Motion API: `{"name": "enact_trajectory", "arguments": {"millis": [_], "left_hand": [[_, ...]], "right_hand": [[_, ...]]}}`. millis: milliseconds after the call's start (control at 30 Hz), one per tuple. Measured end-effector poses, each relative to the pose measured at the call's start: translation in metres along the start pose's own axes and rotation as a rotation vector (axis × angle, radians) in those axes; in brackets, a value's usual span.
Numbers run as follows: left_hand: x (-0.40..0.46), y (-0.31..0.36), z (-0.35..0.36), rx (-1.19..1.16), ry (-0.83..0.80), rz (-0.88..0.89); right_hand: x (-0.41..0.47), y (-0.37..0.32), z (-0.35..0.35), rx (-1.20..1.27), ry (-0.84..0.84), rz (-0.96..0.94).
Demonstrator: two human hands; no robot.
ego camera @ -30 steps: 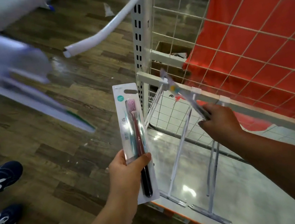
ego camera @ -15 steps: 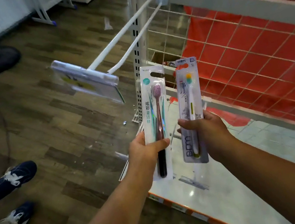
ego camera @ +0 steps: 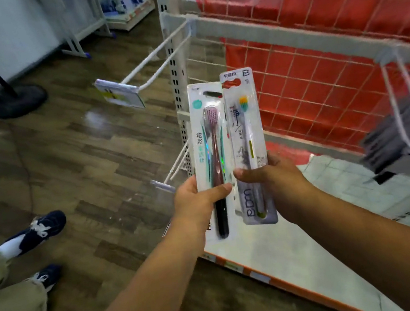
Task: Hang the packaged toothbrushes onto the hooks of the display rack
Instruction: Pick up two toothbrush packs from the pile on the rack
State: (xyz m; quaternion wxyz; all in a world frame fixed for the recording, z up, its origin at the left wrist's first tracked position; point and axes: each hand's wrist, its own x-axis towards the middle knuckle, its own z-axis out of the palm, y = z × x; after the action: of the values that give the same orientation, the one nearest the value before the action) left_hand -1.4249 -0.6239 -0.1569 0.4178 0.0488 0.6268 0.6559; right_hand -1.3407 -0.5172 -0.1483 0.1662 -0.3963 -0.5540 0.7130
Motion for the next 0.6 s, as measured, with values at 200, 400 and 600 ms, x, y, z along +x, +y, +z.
{"name": "enact_trajectory", "arguments": {"millis": [200, 400, 600], "left_hand": [[-0.096, 0.064, -0.015, 0.046, 0.01, 0.151], [-0.169, 0.13, -0.017, 0.077, -0.039, 0.406], [-0.209, 0.176, -0.017, 0.108, -0.087, 0.536]], "right_hand": [[-0.094, -0.058, 0.018, -0.033, -0.172, -0.124], [-0.168, -0.135, 0.014, -0.112, -0.274, -0.318], [-0.218, -0.193, -0.009, -0.198, -0.22, -0.467]]}}
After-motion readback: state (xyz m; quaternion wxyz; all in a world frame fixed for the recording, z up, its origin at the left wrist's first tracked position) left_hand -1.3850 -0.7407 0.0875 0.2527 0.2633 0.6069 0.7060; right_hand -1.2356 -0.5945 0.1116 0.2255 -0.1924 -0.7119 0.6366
